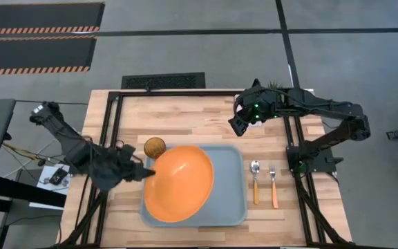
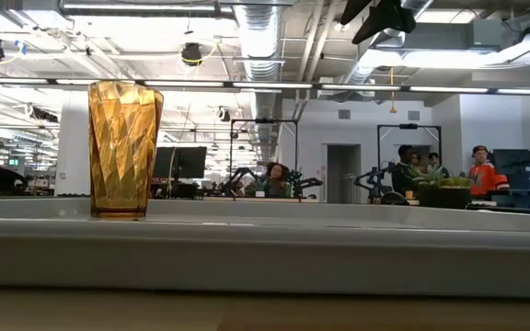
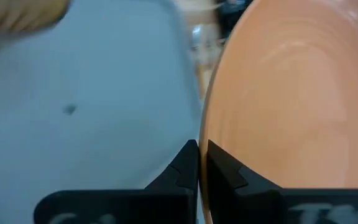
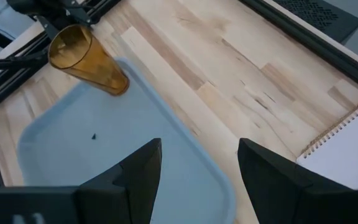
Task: Pick and place plate/cup/fork/spoon on tray
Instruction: Put the orange plate on the serving tray
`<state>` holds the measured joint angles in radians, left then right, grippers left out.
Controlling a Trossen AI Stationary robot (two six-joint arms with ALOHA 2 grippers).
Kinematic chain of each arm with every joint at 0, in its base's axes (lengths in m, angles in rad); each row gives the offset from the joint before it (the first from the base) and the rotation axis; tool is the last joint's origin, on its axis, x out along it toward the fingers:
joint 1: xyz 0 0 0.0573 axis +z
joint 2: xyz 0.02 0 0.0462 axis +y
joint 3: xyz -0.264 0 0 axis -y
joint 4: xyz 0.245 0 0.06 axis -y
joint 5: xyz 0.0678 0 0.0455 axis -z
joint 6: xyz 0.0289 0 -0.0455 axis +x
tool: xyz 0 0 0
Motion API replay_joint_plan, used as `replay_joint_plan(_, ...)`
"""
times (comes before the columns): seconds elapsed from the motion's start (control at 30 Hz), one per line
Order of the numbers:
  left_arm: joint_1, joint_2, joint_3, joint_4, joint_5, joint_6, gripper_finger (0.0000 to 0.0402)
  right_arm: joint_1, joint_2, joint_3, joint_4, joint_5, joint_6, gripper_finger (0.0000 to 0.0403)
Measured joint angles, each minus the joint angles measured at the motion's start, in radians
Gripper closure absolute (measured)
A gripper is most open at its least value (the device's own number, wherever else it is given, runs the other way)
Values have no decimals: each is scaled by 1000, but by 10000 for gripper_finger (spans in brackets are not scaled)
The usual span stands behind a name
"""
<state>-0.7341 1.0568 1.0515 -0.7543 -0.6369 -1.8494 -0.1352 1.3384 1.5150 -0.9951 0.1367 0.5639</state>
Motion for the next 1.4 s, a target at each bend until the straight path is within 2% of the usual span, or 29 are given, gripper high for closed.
replay_joint_plan(0.17, -84, 90, 0, -80, 51, -161, 401, 5, 0, 0, 0, 0, -19, 168)
replay_joint_plan(0.33, -90, 160, -1, -180, 127, -249, 401, 5, 0, 0, 0, 0, -24, 168)
replay_joint_plan(0.5, -97, 222, -19, -166, 217, -299, 401, 5, 0, 0, 0, -4, -25, 168)
replay_joint_plan(0.73, -98, 316, -21, -243, 223, -334, 401, 5, 0, 0, 0, -4, -42, 168)
replay_joint_plan(0.9, -98, 366, -70, -183, 263, -339, 401, 5, 0, 0, 0, -4, -45, 168)
replay_joint_plan(1.03, -96, 367, -143, -104, 221, -363, 401, 5, 0, 0, 0, -5, -50, 168)
replay_joint_plan(1.4, -82, 367, -230, -96, 207, -329, 401, 4, 0, 0, -7, -5, -50, 168)
